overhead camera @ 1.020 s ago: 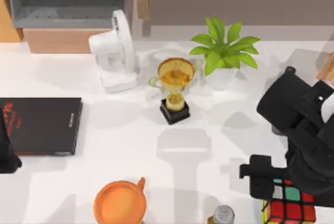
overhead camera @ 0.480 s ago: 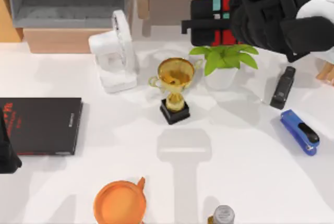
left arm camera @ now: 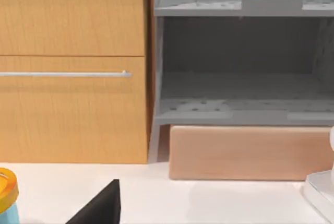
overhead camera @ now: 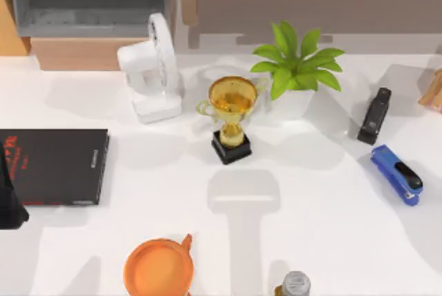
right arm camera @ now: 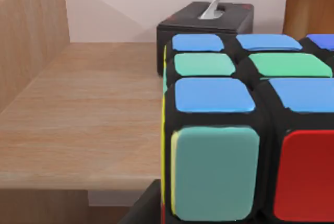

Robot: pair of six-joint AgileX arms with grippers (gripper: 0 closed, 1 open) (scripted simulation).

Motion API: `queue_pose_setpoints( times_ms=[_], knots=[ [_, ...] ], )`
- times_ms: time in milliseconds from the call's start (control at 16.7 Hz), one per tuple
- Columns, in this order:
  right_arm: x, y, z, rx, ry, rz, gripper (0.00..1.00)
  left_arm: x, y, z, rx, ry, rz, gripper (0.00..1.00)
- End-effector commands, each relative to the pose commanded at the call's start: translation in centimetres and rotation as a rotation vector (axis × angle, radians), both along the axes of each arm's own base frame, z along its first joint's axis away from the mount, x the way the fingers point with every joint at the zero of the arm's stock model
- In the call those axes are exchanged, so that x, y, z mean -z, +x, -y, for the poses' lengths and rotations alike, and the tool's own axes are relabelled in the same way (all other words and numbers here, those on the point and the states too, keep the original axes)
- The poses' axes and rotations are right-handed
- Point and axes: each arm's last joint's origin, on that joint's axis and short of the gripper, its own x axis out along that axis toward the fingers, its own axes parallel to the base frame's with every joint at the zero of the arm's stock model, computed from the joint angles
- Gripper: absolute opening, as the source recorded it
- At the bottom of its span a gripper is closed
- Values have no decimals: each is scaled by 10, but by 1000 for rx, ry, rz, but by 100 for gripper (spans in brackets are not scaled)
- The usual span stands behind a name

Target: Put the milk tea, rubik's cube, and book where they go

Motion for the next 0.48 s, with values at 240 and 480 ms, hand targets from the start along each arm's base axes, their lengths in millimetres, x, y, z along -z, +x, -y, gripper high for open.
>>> queue_pose_setpoints(
  times_ms=[240, 480],
  knots=[
    [-3, 2, 1, 16, -4, 19, 0, 0, 0, 0, 0, 0, 0, 100],
    [-14, 7, 9, 32, 38, 41, 0, 0, 0, 0, 0, 0, 0, 100]
  ],
)
